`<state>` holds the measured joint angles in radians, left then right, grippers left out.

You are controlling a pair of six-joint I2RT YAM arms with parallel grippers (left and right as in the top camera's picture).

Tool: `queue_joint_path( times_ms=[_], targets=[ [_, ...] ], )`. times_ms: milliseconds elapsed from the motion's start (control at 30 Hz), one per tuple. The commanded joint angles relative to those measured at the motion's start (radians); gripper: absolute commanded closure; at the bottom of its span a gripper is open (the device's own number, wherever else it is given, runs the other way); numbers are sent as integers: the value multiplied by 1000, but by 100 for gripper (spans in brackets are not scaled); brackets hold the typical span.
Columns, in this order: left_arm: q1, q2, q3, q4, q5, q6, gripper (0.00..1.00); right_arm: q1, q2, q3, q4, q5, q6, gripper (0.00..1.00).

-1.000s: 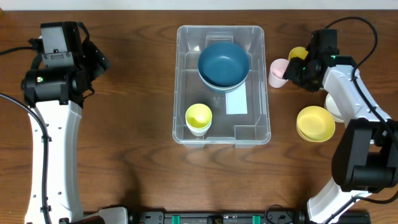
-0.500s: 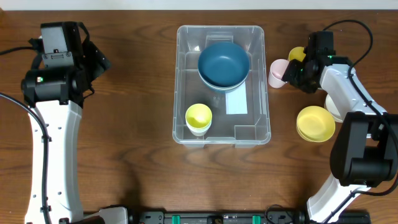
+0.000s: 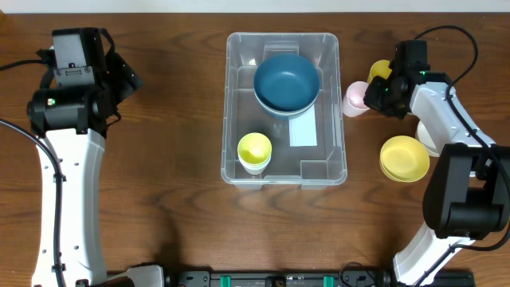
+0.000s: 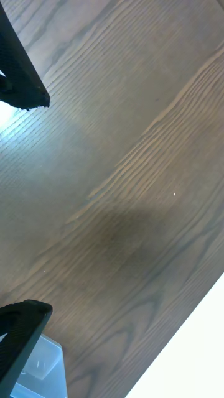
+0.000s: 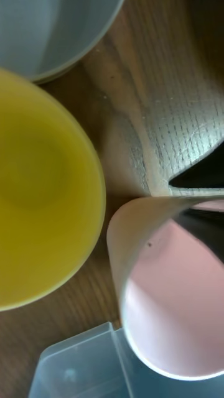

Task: Pack container
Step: 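Return the right gripper to the cups and grasp the pink cup, then carry the pink cup and set it in the container behind the yellow cup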

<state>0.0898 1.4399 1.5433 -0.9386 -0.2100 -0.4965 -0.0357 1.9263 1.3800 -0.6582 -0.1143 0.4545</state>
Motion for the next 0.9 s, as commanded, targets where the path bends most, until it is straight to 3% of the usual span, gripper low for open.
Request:
queue_joint_path(
  times_ms=[0,400,867],
  targets=[
    [2,-2,15,-3,-11,6,2,11,10,7,-10,-13,0,96],
    [2,-2,15,-3,-11,6,2,10,-26,8,-64,-55,-71,99],
    [2,-2,15,-3,-11,6,2,21,-505,8,-265,-33,-97,99]
  ],
)
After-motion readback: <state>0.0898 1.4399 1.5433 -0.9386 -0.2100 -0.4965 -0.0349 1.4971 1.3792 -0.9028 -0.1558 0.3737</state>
